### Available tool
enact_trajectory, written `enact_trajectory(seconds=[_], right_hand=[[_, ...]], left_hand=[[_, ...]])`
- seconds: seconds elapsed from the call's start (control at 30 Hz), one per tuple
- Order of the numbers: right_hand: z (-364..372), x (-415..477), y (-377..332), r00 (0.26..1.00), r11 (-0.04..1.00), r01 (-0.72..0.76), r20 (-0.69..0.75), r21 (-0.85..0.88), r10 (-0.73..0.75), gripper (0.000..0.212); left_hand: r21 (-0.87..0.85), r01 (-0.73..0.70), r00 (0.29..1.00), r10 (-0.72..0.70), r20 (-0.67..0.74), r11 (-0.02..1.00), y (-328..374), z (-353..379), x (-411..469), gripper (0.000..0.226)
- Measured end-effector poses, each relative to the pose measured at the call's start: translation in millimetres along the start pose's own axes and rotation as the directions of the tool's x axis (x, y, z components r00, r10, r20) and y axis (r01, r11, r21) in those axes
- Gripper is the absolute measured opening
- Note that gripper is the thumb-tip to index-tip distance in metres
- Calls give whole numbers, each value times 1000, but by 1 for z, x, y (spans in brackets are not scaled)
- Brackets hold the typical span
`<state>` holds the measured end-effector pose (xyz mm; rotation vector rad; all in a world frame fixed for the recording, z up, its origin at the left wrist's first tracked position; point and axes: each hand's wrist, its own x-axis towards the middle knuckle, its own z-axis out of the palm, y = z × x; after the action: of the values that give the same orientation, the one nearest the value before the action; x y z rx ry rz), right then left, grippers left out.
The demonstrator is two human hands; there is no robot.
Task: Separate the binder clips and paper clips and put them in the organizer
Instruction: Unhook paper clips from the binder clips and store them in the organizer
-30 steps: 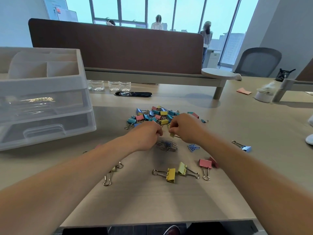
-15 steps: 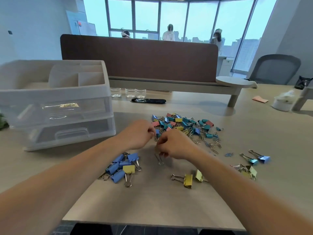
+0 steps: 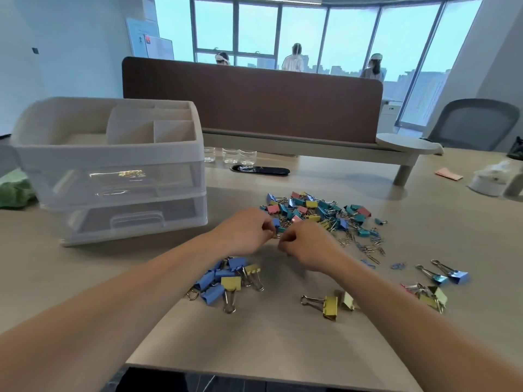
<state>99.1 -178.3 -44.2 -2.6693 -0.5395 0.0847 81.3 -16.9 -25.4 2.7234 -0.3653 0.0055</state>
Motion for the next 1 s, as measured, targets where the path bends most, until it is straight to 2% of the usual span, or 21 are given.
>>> enact_trajectory(seconds=[0.1, 0.27, 0.7, 0.83, 1.0], right_hand=[[-13, -3, 29, 994, 996, -90, -63, -10, 89, 6], [-29, -11, 62, 985, 987, -158, -81, -39, 155, 13], [-25, -11, 71, 991, 989, -128, 41, -69, 131, 5], [-25, -11, 69, 991, 989, -127, 33, -74, 130, 8], [-31, -14, 77, 992, 992, -127, 1, 11, 127, 15]], left_hand=[[-3, -37, 999, 38, 28, 999, 12, 7, 10, 23], [5, -96, 993, 95, 69, 995, 29, 23, 29, 19], [-19, -129, 986, 130, 106, 991, 45, 43, 48, 18], [-15, -117, 987, 118, 111, 993, 43, 45, 51, 19], [-13, -107, 989, 108, 100, 994, 45, 47, 52, 20]])
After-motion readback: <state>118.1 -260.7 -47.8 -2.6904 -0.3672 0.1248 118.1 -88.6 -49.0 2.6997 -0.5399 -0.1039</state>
